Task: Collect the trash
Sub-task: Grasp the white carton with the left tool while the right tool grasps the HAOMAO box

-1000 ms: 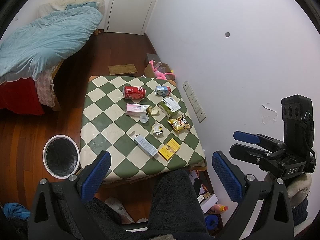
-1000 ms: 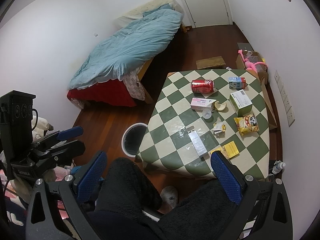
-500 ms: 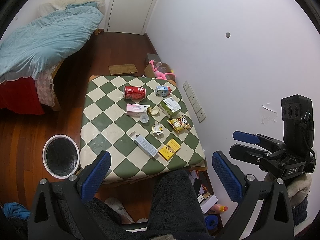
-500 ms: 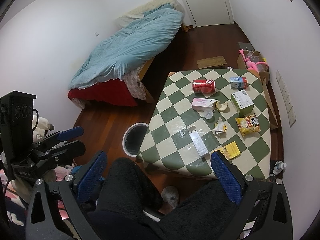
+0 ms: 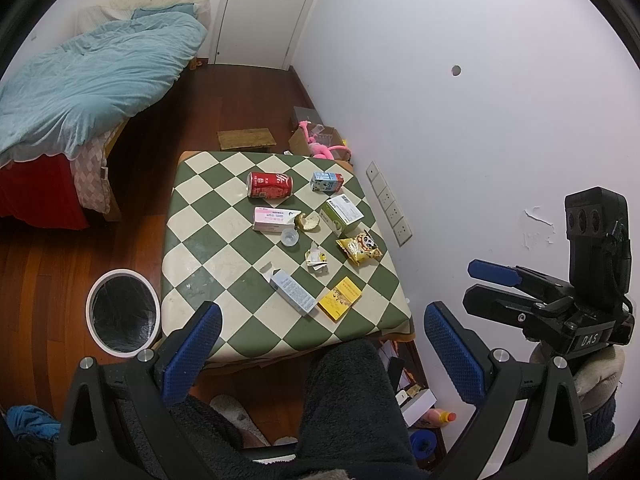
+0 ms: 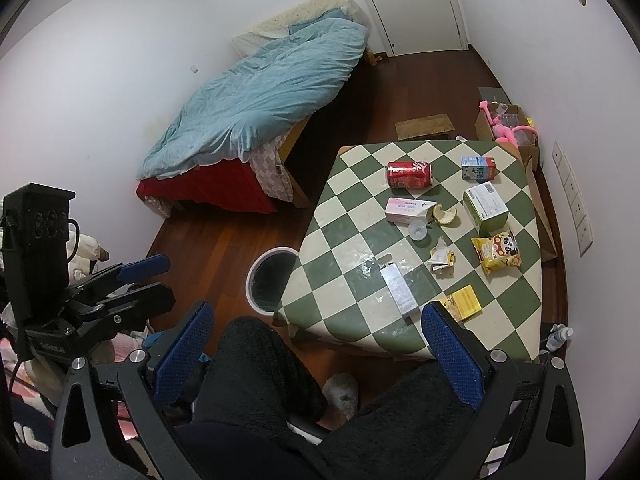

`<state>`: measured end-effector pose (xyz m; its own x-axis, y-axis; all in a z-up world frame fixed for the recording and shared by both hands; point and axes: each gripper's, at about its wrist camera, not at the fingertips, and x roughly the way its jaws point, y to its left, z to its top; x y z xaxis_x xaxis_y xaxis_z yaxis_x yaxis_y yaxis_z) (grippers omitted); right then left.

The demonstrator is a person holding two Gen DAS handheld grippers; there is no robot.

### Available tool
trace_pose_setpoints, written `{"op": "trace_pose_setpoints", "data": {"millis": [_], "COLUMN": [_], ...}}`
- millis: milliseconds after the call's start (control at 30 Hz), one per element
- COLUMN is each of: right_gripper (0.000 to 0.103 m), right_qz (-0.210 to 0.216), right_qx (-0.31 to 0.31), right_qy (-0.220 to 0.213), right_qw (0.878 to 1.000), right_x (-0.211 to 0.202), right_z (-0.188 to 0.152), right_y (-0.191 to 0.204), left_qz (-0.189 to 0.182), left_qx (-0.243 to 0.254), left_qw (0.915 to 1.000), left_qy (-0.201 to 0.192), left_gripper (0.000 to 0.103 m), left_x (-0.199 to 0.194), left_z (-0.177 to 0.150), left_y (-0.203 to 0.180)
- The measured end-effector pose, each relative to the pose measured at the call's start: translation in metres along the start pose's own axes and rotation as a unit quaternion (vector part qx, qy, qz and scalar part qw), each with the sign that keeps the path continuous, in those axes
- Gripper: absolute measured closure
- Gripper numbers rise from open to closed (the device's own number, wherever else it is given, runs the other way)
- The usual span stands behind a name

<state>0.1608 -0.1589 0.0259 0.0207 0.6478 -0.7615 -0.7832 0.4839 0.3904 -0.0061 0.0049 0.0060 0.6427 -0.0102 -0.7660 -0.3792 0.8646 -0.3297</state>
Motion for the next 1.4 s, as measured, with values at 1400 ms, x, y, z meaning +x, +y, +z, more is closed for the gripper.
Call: {"op": "trace_pose_setpoints", "data": {"millis": [1400], "right_gripper": [0.031], "right_qz": [-0.3], "right_qx": [0.225], "right_qy": [0.146], "right_qw": [0.915], "right_x": [0.328], "right_z": [-0.064], "right_y": [-0.221], "left_qz": [0.248], "left_qx": [-0.106], "left_qw": [0.932], "left_qy": [0.242], "left_gripper": [0.0], "left_x": [0.338], "left_z": [-0.048], "left_y": [0.094]}}
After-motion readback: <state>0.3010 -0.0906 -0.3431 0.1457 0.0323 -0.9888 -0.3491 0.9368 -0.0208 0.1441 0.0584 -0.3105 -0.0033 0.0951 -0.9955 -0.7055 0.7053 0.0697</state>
